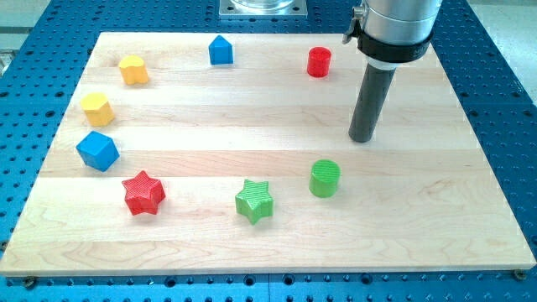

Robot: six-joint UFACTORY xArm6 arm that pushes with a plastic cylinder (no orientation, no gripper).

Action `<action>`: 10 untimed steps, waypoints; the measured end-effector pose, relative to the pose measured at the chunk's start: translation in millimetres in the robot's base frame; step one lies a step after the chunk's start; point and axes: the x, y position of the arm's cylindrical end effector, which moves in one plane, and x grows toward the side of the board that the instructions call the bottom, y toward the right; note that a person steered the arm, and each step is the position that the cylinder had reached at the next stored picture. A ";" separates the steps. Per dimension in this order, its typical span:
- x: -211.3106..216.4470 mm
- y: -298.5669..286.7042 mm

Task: Move the red circle towards the triangle

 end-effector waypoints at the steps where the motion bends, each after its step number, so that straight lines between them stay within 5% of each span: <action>1: -36.5 1.3; 3: -129.8 -10.9; 5: -180.6 -96.2; 8: -58.6 27.6; 10: -32.0 74.1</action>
